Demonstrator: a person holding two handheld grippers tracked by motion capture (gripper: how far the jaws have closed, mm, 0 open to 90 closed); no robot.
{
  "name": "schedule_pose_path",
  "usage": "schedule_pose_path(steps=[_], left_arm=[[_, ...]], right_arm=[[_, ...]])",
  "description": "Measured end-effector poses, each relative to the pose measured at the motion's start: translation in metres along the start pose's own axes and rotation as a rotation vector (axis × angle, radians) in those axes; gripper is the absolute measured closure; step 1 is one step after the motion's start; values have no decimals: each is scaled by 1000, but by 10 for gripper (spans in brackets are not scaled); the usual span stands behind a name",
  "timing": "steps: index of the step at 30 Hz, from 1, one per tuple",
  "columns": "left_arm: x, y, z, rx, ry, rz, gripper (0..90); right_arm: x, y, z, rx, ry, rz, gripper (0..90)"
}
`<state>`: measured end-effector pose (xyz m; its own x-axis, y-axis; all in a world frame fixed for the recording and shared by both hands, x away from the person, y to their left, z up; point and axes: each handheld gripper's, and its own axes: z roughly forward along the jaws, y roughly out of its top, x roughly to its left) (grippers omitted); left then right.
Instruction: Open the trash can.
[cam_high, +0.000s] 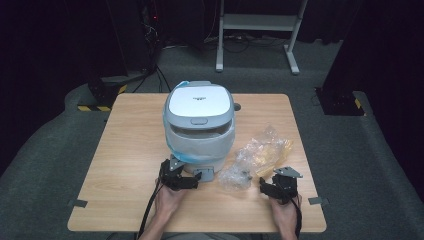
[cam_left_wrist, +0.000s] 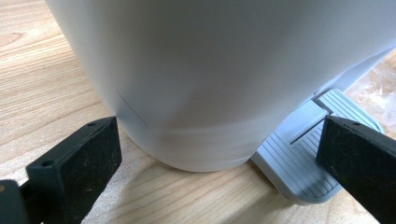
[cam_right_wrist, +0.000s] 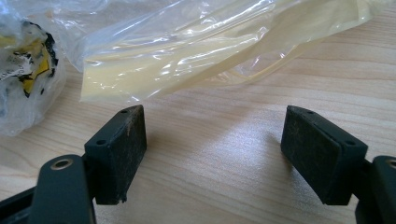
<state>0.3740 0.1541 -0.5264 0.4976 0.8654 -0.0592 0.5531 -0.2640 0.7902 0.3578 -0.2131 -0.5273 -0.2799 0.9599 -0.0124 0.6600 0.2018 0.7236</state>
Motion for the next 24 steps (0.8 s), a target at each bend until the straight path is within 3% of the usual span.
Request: schedule_pose_path(steps=[6,9,16,18,19,20,24], left_arm=[[-2,0,0,3,12,6,0],[-2,0,2,25,-3,-5,1],[-3,2,5,58,29,17,0],[-3,2,6,60,21,5,0],[-4,2,8,42,21,-24,0],[-2,2,7,65,16,-3,0],[-1,2,7,72,11,-6,1]], right_arm=[[0,0,0,0,8,-10,223],[0,1,1,0,13,-12,222],[0,1,1,1,15,-14,222],[0,1,1,1,15,-14,222],[0,1,1,2,15,-13,222],[0,1,1,2,14,-13,222],[-1,0,0,2,24,-19,228]])
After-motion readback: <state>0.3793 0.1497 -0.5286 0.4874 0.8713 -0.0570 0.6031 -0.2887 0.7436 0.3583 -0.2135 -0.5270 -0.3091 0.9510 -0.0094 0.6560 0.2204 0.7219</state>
